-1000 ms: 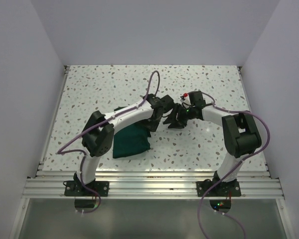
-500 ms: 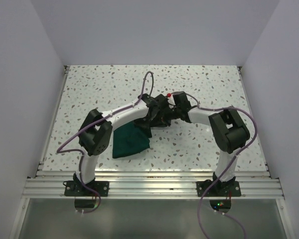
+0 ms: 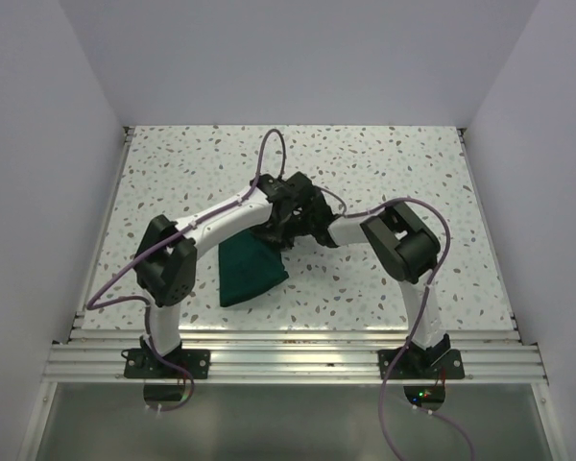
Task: Prepare the surgical pack
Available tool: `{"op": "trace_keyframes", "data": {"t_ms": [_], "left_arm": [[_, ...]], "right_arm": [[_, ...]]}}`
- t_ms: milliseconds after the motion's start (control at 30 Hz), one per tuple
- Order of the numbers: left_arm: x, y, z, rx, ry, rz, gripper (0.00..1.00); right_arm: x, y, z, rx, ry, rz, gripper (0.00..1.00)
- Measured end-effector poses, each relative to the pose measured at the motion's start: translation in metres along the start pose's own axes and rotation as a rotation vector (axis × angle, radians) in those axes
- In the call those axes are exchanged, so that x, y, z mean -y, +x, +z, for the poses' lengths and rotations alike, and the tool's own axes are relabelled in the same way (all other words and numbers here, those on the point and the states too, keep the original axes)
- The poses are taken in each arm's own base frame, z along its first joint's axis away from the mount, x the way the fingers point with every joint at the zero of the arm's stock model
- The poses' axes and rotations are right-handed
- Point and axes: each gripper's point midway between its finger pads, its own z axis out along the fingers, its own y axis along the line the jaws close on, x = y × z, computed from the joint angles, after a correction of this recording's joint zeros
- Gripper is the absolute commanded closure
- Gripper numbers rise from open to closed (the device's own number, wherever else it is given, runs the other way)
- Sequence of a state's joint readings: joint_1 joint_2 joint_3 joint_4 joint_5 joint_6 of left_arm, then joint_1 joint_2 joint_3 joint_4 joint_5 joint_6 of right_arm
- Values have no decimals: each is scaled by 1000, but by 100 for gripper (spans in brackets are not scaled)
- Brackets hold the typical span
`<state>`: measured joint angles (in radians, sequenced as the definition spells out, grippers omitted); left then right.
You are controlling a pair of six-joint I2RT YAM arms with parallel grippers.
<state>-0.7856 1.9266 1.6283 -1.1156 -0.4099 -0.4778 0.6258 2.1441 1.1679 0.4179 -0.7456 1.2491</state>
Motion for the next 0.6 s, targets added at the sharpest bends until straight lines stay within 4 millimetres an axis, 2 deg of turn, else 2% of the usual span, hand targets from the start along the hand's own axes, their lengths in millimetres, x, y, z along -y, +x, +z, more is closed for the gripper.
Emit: {"op": "trace_keyframes", "data": {"t_ms": [100,200,300,367,400,500,600], "left_arm": [[-3,0,0,-1,2,-4,100],[1,0,2,9,18,2,100],[6,2,3,18,38,7,100],[9,3,3,23,54,11,100],[10,4,2,26,61,12,96],[14,5,2,21,85,19,59],[23,6,1,19,141,23,48]], "right_arm": [[-1,-2,2,21,3,-15,100],[5,-9,-7,42,35,-29,100],[15,-26,-32,88,91,-41,96],[17,-39,-52,124,118,-52,88],[19,-47,-62,144,132,-62,84],[26,-63,-90,178,172,-71,71],[31,-69,-102,177,206,-77,60]]}}
